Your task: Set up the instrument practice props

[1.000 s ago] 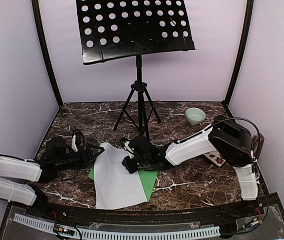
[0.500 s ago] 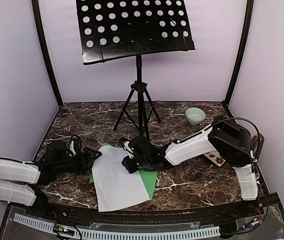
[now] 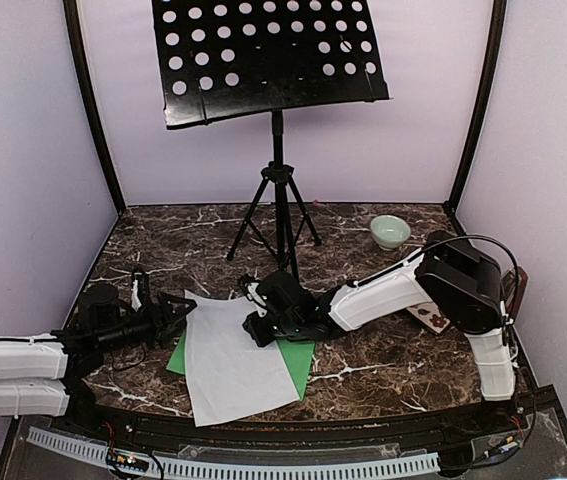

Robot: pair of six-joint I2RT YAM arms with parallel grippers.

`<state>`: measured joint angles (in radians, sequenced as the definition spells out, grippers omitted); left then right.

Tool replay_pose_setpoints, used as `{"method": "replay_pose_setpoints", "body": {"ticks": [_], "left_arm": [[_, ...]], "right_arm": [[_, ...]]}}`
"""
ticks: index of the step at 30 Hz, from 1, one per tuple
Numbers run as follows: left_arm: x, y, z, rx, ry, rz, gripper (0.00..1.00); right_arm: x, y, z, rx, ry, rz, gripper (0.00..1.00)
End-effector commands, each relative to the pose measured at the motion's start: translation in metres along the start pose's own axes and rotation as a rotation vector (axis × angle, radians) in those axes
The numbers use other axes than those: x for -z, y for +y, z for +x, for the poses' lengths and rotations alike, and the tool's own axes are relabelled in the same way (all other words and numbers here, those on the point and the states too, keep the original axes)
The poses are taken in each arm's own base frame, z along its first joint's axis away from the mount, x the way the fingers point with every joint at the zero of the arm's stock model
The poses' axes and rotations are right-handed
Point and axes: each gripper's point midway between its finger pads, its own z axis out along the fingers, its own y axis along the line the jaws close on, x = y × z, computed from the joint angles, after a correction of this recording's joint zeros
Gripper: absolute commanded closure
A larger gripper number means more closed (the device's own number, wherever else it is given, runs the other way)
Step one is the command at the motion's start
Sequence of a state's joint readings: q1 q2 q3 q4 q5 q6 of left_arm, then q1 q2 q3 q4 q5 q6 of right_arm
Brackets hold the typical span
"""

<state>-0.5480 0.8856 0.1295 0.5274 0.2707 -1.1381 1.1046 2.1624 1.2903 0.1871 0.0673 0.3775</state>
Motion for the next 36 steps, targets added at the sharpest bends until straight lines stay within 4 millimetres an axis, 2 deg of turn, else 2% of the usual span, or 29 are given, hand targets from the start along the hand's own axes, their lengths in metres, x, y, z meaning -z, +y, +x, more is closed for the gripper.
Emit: {"method": "replay_pose_setpoints", "body": {"ticks": [1,4,8,16,22,25,27,31,36], "left_arm": [[-0.004,0.02,0.009,0.009,0.03,-0.057,0.23],[-0.009,0.032,0.011,0.007,0.04,-0.109,0.26],[-0.013,0.044,0.012,-0.002,0.051,-0.159,0.36],[-0.021,0.065,0.014,-0.022,0.072,-0.261,0.47],[-0.019,0.077,0.005,-0.121,0.057,-0.35,0.53],[-0.021,0.07,0.003,-0.163,0.067,-0.339,0.65],[-0.022,0.066,0.002,-0.167,0.065,-0.327,0.77],[-0.024,0.058,-0.005,-0.169,0.043,-0.319,0.99],[-0.021,0.035,-0.018,-0.113,0.0,-0.298,1.0]], "right_arm": [[-0.012,-0.012,0.055,0.007,0.156,0.038,0.8],[-0.011,-0.012,0.054,0.006,0.151,0.035,0.8],[-0.008,-0.01,0.05,0.011,0.139,0.026,0.79],[-0.003,-0.007,0.038,0.019,0.114,0.021,0.78],[0.0,-0.006,0.033,0.032,0.101,0.018,0.77],[0.004,-0.004,0.026,0.04,0.084,0.014,0.75],[0.009,0.0,0.016,0.047,0.056,0.0,0.73],[0.031,0.012,-0.016,0.053,-0.035,-0.038,0.66],[0.062,0.024,-0.05,0.043,-0.121,-0.069,0.51]]}}
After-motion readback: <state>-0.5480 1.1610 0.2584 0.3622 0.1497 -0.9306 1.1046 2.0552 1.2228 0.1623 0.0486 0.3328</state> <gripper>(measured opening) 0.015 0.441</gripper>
